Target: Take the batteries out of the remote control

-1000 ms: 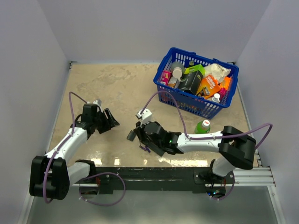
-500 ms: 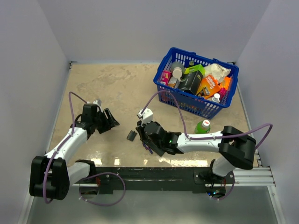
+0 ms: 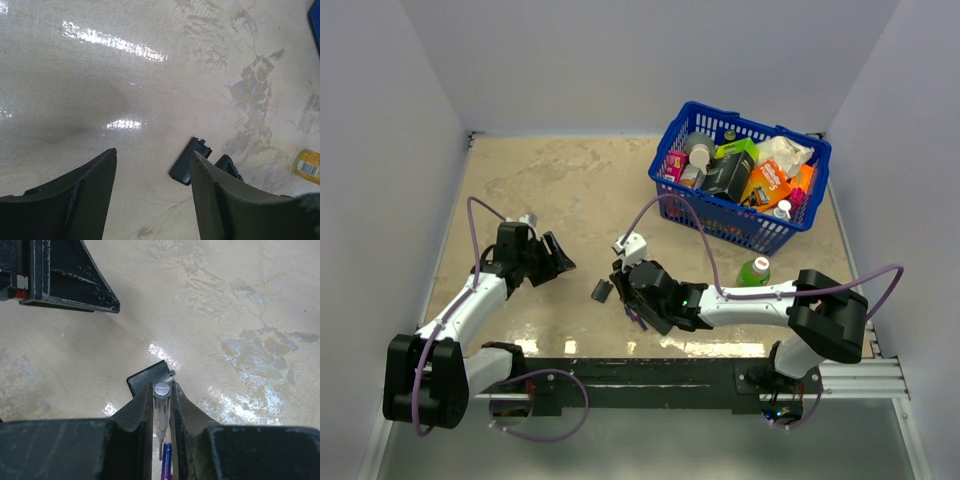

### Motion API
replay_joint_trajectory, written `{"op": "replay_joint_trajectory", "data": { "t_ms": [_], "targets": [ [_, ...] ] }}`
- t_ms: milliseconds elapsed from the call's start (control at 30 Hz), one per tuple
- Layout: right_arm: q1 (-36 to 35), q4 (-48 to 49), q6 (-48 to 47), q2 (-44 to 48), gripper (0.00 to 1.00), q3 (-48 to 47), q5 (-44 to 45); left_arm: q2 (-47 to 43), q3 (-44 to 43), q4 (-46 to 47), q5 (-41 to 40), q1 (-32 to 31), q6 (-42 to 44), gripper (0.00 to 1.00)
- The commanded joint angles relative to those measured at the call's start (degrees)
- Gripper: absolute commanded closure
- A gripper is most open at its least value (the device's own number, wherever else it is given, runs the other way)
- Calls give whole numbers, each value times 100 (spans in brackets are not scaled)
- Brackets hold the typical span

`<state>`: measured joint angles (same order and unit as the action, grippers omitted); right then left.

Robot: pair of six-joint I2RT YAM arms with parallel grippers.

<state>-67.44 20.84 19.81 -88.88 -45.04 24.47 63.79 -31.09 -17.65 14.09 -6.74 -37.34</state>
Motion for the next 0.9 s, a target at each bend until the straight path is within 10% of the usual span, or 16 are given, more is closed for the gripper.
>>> {"op": "replay_joint_trajectory", "data": {
  "t_ms": [0, 500, 867],
  "targets": [
    [20, 104, -39, 29, 100, -234, -83, -68, 24, 121, -20, 41, -19, 36],
    [20, -62, 58, 134, 100, -356, -355, -77, 7, 113, -29, 41, -27, 35],
    [978, -3909, -319, 214, 100, -2427, -981, -313, -371, -406, -284, 41, 201, 35]
  ]
}}
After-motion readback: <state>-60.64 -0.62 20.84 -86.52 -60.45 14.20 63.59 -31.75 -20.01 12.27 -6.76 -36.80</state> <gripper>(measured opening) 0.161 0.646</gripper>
